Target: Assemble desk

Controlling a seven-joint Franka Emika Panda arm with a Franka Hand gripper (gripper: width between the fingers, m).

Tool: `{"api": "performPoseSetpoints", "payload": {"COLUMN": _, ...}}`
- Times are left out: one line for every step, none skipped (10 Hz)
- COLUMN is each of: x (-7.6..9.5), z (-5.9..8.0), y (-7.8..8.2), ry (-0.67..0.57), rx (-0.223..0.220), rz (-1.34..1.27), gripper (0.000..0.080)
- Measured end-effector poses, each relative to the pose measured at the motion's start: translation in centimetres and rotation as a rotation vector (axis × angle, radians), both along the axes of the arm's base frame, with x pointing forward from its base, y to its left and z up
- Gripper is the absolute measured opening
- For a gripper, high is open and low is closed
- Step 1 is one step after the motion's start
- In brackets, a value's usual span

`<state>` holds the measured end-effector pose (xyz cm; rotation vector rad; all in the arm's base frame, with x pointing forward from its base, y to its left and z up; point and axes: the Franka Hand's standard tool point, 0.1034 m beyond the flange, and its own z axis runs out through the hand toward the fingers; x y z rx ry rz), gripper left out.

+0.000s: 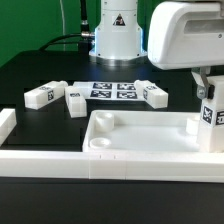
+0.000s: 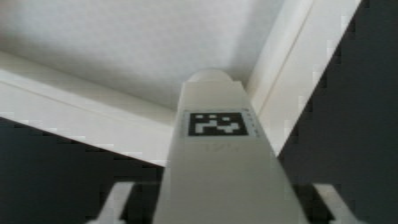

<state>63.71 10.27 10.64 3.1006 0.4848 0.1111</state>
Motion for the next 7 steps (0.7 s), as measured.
{"api": "performPoseSetpoints", "payload": {"x": 0.0, "z": 0.0, "y": 0.01, "ry": 0.0, "rx": 0.002, "rz": -0.03, "gripper": 0.0289}}
{"api": "performPoseSetpoints", "payload": {"x": -0.03, "z": -0.04, "y": 0.04, "ry": 0.0, "rx": 0.018, "rz": -0.124, "gripper": 0.0289}}
{"api": "performPoseSetpoints", "payload": {"x": -0.04, "z": -0.05, "y": 0.01, "ry": -0.004, "rx": 0.039, "rz": -0.244, "gripper": 0.0289}}
{"api": "performPoseSetpoints", "payload": {"x": -0.01, "z": -0.05, "y": -0.1, "ry": 0.0, "rx": 0.06, "rz": -0.34, "gripper": 0.029}}
{"api": "performPoseSetpoints", "payload": {"x": 0.0, "z": -0.05, "y": -0.19, "ry": 0.004, "rx": 0.073, "rz": -0.402, "gripper": 0.029}}
{"api": "performPoseSetpoints", "payload": {"x": 0.0, "z": -0.08, "y": -0.2, "ry": 0.003, "rx": 0.077, "rz": -0.435, "gripper": 0.029}}
{"api": "performPoseSetpoints", "payload": {"x": -0.02, "z": -0.09, "y": -0.18, "ry": 0.003, "rx": 0.086, "rz": -0.501, "gripper": 0.029}}
